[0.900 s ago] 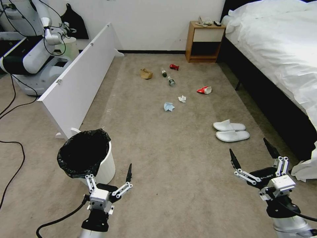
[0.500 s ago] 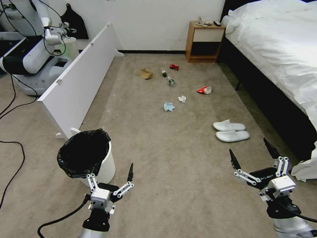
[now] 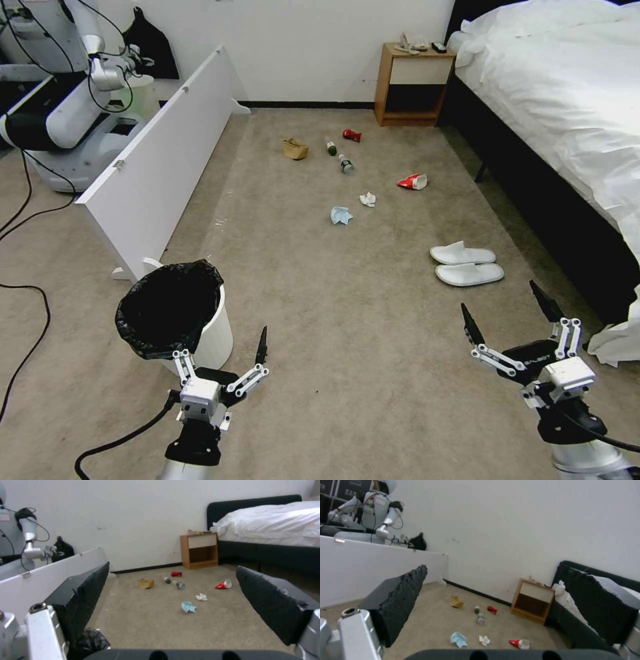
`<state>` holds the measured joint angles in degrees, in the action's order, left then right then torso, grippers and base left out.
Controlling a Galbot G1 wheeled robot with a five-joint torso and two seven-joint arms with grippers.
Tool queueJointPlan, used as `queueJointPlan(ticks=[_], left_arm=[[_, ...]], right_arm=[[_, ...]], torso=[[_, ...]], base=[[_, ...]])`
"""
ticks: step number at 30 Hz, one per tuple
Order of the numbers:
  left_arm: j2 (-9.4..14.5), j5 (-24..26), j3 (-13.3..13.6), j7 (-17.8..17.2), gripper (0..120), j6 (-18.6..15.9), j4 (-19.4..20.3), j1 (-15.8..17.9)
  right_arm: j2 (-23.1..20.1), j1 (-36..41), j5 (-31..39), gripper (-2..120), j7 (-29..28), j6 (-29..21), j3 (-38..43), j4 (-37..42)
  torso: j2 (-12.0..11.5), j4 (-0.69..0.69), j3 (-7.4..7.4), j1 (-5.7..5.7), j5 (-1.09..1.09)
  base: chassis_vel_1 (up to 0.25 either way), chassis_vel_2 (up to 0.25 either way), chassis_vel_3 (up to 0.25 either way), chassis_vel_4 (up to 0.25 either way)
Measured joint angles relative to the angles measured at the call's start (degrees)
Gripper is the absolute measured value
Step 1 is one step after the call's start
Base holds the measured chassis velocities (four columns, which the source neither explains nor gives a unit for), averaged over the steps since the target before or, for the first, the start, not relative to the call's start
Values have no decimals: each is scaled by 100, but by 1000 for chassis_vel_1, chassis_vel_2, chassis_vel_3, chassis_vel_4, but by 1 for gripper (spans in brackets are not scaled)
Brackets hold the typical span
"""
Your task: Pick up the trash bin, then pick up the garbage from the floor and place it into the trash bin.
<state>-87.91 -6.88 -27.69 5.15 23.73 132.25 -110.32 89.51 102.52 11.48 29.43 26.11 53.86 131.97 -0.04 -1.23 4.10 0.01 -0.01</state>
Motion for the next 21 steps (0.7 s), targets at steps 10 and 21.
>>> queueJointPlan(ticks=[10, 21], left_arm=[[43, 5, 18, 94, 100, 54, -5, -3], [102, 3, 22, 133, 100, 77, -17, -9]], right_arm=[[76, -11, -90, 100, 92, 2, -8, -8], [111, 12, -103, 100, 196, -5, 0, -5]], torso=[[0, 0, 0, 0, 0], [0, 0, 0, 0, 0]], base=[[0, 0, 0, 0], [0, 0, 0, 0]])
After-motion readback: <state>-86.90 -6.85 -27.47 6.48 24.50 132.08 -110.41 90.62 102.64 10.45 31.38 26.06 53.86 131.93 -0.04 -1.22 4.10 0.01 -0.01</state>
